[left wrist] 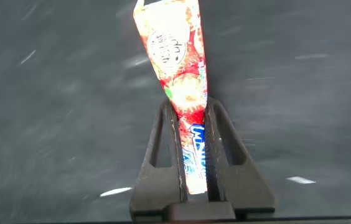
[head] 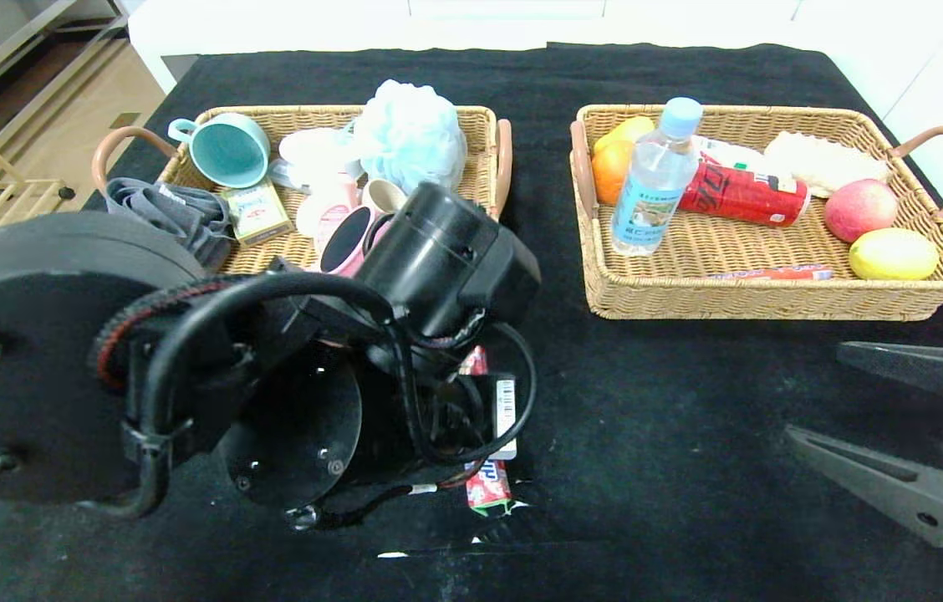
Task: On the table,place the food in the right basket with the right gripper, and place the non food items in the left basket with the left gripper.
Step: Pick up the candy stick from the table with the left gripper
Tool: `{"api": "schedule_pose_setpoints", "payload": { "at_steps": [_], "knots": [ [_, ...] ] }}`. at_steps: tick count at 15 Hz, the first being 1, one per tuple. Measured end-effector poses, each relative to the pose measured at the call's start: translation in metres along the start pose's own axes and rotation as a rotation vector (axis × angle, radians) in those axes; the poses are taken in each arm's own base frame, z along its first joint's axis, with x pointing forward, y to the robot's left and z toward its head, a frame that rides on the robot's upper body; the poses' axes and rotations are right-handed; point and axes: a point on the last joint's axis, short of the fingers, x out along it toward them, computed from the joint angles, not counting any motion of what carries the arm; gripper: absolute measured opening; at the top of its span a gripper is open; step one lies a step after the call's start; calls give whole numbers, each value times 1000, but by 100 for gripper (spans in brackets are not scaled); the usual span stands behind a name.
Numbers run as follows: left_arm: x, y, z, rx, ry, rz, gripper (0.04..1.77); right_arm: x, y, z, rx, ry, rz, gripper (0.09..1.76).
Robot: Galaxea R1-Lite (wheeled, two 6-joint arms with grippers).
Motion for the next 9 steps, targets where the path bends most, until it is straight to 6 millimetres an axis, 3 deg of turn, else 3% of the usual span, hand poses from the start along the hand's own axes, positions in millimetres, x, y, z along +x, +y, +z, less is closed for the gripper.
{"api": "schedule_pose_setpoints", "payload": {
  "at_steps": [4,9],
  "knots": [
    [-19,-32,15,14,-23,-249,28,-7,-3,18,73,-64,-26,171],
    [-2,-66,17,23,-53,-387,28,-20,-5,29,83,-77,-53,171]
  ]
}}
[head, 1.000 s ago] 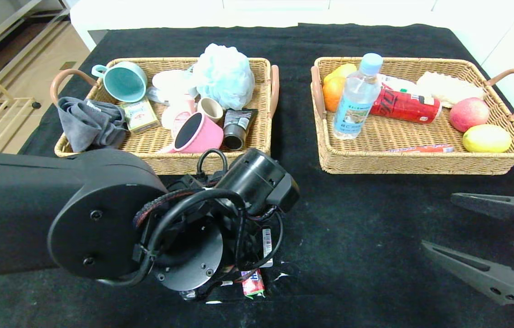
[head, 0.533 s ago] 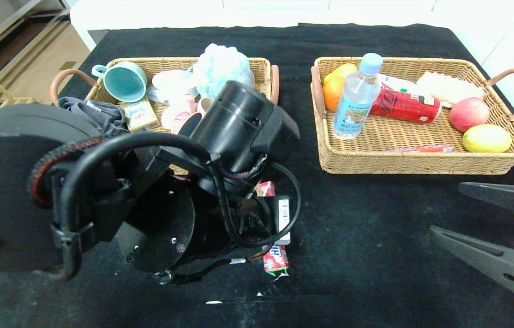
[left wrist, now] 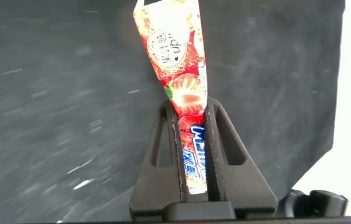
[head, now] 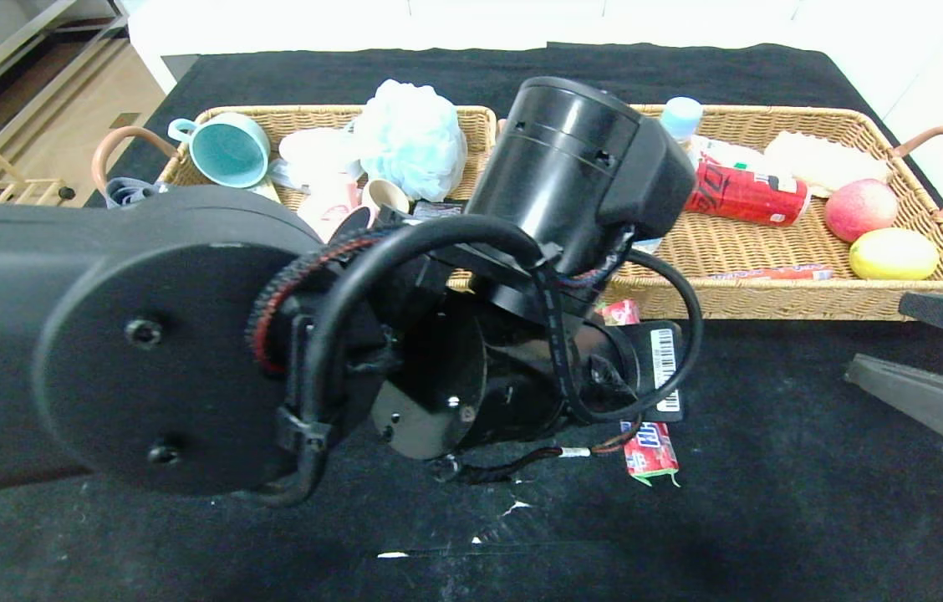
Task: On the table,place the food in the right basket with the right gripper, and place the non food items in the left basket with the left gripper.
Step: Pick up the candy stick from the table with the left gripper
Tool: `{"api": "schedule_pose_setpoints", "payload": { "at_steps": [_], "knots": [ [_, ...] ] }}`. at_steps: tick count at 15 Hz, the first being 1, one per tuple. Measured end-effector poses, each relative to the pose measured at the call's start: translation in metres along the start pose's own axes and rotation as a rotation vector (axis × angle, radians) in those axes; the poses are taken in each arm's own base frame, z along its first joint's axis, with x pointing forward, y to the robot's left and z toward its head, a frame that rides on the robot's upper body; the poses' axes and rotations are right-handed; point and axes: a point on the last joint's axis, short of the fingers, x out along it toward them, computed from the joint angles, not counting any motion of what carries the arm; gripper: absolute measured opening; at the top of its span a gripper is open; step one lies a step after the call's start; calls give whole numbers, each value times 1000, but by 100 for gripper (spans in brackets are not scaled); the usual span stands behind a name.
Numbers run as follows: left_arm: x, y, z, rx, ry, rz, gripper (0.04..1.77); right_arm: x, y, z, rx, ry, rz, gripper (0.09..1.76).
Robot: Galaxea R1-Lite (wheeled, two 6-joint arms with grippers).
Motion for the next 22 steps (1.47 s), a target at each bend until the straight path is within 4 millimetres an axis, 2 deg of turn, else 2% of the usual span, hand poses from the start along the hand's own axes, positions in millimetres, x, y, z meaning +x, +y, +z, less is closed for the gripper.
{"api": "schedule_pose_setpoints", "payload": {
  "at_steps": [7,13,17,22],
  "knots": [
    [44,-26,-11,25,35,-46,28,-10,1,8,-13,-45,-17,171],
    [84,-29,-24,60,60,-22,28,-12,1,7,-14,-47,-16,171],
    [96,-27,-28,61,67,-9,28,-11,2,6,-13,-42,-10,171],
    [100,-25,-31,60,76,2,28,-11,2,5,-12,-38,-5,171]
  ]
}}
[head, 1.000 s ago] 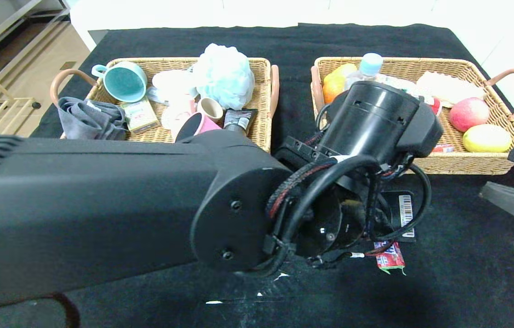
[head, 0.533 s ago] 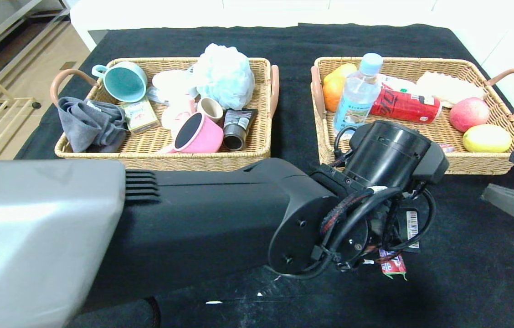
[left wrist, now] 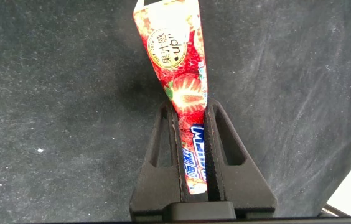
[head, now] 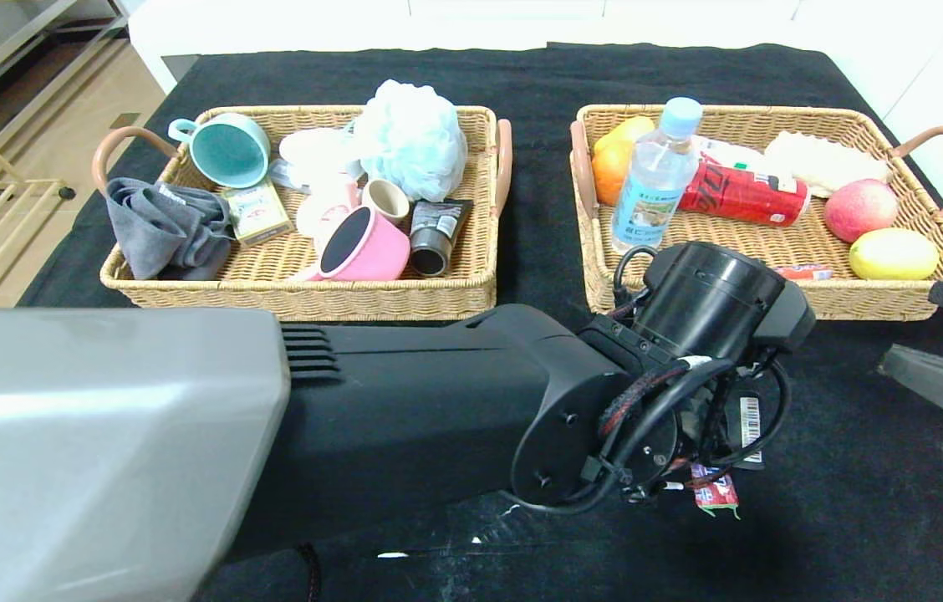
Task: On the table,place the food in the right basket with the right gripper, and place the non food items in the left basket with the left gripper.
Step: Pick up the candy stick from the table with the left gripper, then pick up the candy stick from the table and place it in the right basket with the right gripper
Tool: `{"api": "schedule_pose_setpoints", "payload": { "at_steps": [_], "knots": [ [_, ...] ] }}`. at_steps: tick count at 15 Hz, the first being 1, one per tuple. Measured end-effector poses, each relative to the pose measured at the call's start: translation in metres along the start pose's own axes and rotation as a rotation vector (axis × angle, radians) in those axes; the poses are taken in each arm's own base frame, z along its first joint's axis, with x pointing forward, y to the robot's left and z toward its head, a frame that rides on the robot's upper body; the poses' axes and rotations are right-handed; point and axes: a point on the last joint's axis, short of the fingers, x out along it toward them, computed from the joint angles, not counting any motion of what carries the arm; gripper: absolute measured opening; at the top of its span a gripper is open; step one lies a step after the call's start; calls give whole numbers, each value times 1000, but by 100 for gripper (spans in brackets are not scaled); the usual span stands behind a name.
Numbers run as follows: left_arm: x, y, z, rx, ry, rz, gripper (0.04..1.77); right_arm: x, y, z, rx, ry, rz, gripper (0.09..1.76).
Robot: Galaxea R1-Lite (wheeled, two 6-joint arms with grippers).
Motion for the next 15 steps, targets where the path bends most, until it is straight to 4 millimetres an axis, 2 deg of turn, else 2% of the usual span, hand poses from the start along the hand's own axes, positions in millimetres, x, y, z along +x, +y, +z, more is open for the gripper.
{"api": "schedule_pose_setpoints", "payload": {
  "at_steps": [1,2,5,8,11,15],
  "knots": [
    [0,0,0,0,1,1,28,0,0,0,-1,0,0,171],
    [0,0,0,0,1,2,47,0,0,0,-1,0,0,171],
    [1,-1,-1,3,3,2,87,0,0,0,-1,0,3,171],
    [-1,-2,-2,13,6,4,113,0,0,0,-1,0,3,171],
    [-10,-2,-4,53,-8,33,132,0,0,2,-2,-8,-5,171],
    [-31,7,-12,139,-19,60,148,0,-2,4,-1,-12,-16,171]
  ]
}}
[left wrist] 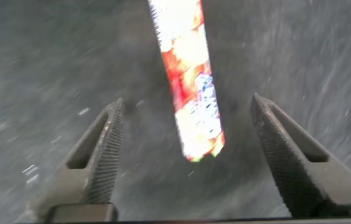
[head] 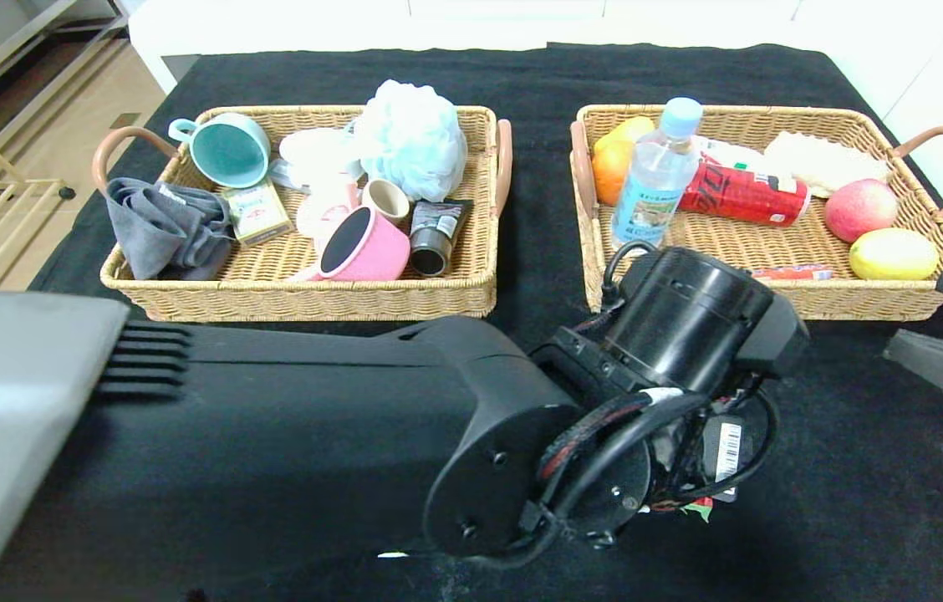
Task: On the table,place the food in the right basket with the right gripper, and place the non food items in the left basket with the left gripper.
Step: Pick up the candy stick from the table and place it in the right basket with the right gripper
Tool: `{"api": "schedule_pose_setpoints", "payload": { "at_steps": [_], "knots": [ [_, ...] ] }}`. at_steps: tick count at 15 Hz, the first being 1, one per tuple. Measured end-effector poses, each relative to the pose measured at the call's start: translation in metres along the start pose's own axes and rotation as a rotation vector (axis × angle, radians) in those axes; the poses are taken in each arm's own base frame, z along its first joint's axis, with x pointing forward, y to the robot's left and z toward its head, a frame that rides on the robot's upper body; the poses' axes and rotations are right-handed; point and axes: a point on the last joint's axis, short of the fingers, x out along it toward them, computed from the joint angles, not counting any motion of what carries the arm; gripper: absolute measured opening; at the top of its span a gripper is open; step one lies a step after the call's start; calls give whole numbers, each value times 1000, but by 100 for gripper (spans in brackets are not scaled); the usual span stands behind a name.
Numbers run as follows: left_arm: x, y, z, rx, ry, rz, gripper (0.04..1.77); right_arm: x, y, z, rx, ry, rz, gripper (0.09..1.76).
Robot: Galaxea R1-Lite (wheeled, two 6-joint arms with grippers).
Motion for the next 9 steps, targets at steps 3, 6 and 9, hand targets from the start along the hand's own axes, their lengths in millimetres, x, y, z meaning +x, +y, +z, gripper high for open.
{"api": "schedule_pose_setpoints", "payload": {
  "at_steps": [3,6,9],
  "knots": [
    [-18,16,-10,93,-79,-23,155,3,0,-3,4,15,4,171],
    [-43,40,-29,214,-181,-41,160,8,-2,-7,11,37,1,171],
    [-75,65,-51,304,-241,-61,164,14,-3,-12,16,63,4,171]
  ]
}}
